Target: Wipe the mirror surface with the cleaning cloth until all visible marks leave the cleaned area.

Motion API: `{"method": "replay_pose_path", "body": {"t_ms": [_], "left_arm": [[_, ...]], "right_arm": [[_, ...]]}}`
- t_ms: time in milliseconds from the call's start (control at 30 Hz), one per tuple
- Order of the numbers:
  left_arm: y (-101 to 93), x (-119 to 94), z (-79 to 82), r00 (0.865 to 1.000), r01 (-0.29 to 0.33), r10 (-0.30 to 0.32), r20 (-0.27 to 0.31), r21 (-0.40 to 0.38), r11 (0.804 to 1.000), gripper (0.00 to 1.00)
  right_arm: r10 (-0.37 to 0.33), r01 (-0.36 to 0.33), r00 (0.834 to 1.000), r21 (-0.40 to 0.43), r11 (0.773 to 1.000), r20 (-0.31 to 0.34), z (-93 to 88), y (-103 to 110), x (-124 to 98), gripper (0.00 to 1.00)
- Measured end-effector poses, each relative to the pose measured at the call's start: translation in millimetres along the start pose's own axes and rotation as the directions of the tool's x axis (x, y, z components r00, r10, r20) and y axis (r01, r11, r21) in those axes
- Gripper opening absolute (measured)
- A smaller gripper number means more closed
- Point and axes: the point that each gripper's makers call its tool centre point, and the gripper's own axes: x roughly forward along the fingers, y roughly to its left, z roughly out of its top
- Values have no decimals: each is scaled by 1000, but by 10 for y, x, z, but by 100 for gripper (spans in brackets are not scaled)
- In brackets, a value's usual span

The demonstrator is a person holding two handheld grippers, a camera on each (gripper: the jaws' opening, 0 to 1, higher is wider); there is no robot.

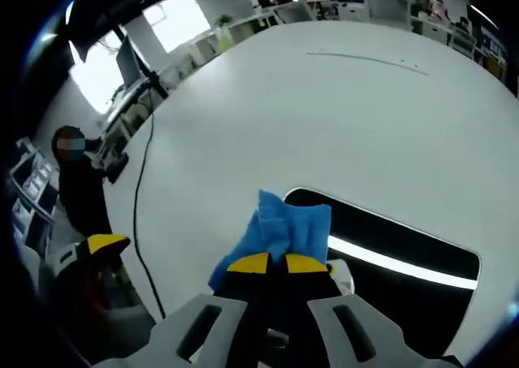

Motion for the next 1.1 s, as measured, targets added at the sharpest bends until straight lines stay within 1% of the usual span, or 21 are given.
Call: {"method": "replay_pose_path", "body": {"t_ms": [133, 167, 200, 400, 567, 667, 867, 1033, 1067, 1100], "left_arm": [[12, -5, 10, 1000, -6, 6, 6, 3, 1000, 99], [15, -4, 8, 1000, -6, 6, 5, 3, 1000, 99], [18, -5, 6, 1000, -7, 7, 4, 2, 1000, 99], [20, -7, 10, 1000, -10, 10, 7, 4, 1000, 99], [24, -11, 10, 1000, -13, 13, 6, 2, 1000, 99], [23, -10, 11, 1000, -14, 14, 7, 0, 1000, 99], [21, -12, 13, 1000, -15, 15, 7, -2, 1000, 99], [22, -15, 17, 1000, -15, 15, 8, -3, 1000, 99], [15, -15, 19, 1000, -12, 12, 9, -1, 1000, 99], [-20, -13, 29, 1000, 8, -8, 15, 1, 1000, 99]], "right_arm": [[3, -3, 1000, -21, 1000, 12, 5, -2, 0, 0], [6, -6, 1000, -17, 1000, 14, 7, -5, 0, 0], [12, -13, 1000, 9, 1000, 16, 3, -4, -7, 0], [16, -15, 1000, -27, 1000, 27, -3, -9, -19, 0], [6, -6, 1000, -11, 1000, 27, -28, -97, -64, 0], [-3, 4, 1000, -19, 1000, 30, -72, -173, -110, 0], [-7, 7, 999, 2, 1000, 36, -138, -291, -194, 0], [-9, 8, 1000, 14, 1000, 28, -212, -386, -270, 0], [-10, 10, 1000, 4, 1000, 28, -226, -401, -286, 0], [-11, 11, 1000, 1, 1000, 29, -237, -421, -295, 0]]}}
